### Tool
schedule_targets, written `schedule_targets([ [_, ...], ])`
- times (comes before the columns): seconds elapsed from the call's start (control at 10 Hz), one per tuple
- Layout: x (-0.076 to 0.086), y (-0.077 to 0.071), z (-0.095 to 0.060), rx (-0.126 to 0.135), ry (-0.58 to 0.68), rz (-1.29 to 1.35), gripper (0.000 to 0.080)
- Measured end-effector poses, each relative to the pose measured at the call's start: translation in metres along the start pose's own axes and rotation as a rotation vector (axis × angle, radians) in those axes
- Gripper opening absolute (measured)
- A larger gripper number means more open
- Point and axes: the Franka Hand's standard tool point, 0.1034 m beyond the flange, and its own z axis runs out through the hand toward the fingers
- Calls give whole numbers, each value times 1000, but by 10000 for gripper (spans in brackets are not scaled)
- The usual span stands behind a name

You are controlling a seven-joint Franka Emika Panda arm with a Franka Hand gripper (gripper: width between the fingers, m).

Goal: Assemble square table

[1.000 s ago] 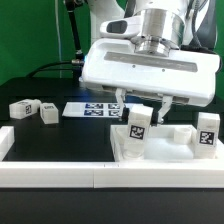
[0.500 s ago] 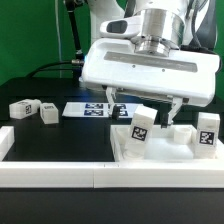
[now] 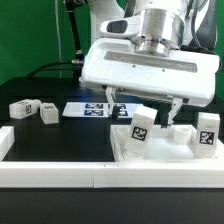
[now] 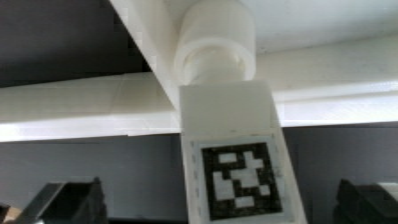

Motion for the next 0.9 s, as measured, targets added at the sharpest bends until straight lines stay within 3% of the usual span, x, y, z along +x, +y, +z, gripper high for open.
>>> schedule_targets([
  [0.2, 33, 9, -12, 22, -37, 19, 649],
  [0.4, 47, 8, -13, 36, -88, 47, 649],
  [0.9, 51, 22, -21, 54, -493, 86, 649],
])
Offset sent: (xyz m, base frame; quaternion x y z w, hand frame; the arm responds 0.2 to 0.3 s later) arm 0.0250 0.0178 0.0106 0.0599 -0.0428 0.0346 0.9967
